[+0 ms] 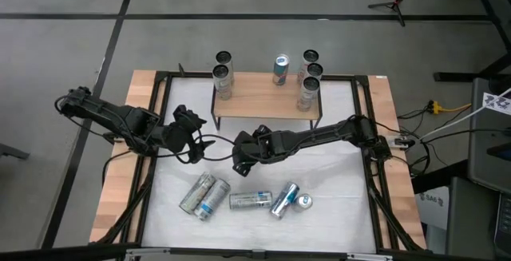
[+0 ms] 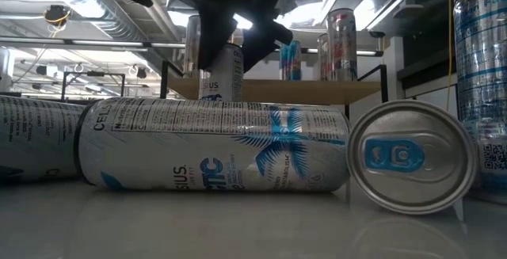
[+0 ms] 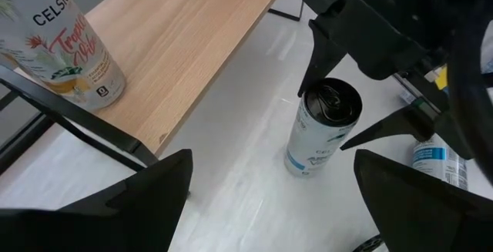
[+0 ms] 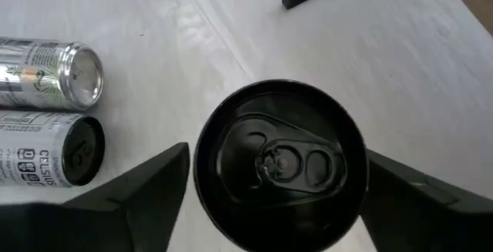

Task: Sort soda cans
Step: Put the bottom white blue soda can on the shelf

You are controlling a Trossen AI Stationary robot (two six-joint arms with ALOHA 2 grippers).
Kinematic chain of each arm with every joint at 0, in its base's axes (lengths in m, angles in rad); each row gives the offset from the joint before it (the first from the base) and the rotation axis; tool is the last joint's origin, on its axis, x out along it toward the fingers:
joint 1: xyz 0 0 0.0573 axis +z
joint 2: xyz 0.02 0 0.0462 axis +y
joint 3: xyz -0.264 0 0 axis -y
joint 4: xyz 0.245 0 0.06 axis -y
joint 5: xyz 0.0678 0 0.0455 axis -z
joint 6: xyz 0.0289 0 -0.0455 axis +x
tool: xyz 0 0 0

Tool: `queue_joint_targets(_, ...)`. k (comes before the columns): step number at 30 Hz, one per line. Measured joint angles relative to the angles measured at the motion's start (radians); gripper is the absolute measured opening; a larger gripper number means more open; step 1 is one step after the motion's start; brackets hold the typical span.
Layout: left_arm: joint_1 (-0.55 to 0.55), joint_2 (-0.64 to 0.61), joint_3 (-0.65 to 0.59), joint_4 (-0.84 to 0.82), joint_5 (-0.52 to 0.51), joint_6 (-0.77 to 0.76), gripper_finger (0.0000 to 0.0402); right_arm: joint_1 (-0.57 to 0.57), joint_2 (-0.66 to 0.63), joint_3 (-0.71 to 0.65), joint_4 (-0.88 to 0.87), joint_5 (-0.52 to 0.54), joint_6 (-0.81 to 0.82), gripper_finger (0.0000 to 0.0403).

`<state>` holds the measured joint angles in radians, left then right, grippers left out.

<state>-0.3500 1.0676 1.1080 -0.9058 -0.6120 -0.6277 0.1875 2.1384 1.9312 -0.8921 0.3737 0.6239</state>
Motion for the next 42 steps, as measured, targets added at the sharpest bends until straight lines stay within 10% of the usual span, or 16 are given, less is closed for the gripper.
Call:
queue_joint_targets(8,0.000,0.000,0.000,0.000,0.000,0.000,0.0354,0.000,-0.001,0.000,0.004,-0.008,-0.060,0.0244)
queue_joint_targets(42,0.000,0.019,0.001,0.002,-0.022,0.003,0.0354,-0.120,-0.262,0.000,-0.139,-0.342,-0.519,0.0254)
